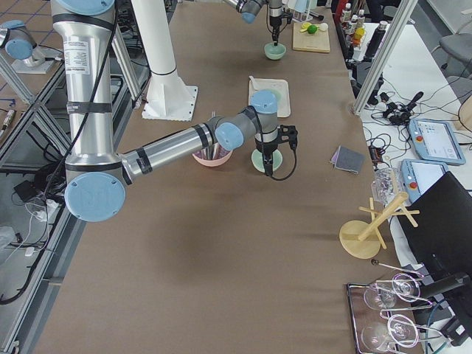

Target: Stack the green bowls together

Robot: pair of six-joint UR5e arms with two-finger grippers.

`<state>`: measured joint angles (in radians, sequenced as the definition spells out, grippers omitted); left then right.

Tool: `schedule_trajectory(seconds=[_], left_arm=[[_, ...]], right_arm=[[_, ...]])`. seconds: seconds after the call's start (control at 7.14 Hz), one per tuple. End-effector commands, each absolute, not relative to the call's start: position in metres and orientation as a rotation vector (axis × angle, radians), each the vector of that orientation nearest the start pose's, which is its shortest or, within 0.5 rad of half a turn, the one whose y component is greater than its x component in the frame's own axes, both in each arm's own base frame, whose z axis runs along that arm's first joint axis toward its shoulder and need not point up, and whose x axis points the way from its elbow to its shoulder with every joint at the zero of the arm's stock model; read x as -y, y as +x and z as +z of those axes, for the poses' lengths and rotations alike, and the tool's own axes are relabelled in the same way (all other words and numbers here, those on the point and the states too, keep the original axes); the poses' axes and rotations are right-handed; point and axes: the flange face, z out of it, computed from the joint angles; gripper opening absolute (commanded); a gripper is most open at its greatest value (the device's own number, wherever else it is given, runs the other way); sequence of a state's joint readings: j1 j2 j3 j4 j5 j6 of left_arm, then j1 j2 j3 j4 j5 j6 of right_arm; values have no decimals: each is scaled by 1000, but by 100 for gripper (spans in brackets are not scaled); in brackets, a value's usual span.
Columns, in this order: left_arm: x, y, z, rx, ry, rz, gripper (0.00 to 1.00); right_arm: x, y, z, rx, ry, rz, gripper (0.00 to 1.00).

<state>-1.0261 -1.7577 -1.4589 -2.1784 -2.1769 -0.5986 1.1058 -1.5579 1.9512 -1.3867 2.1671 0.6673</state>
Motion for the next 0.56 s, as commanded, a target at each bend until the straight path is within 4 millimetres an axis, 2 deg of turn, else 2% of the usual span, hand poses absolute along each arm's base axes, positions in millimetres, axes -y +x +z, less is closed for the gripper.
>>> schedule_trajectory(seconds=[0.0, 0.14, 0.28, 0.42], left_arm=[[553, 243, 551, -846, 243, 155, 12], [554, 241, 551, -845, 245, 152, 0], [555, 242, 543, -849, 254, 155, 0], [556, 241, 522, -854, 264, 153, 0]], right_arm=[[477, -154, 453, 788, 159, 18, 100], [477, -154, 453, 788, 159, 18, 100], [477, -154, 453, 787, 161, 13, 100], [477, -154, 453, 787, 163, 10, 100]])
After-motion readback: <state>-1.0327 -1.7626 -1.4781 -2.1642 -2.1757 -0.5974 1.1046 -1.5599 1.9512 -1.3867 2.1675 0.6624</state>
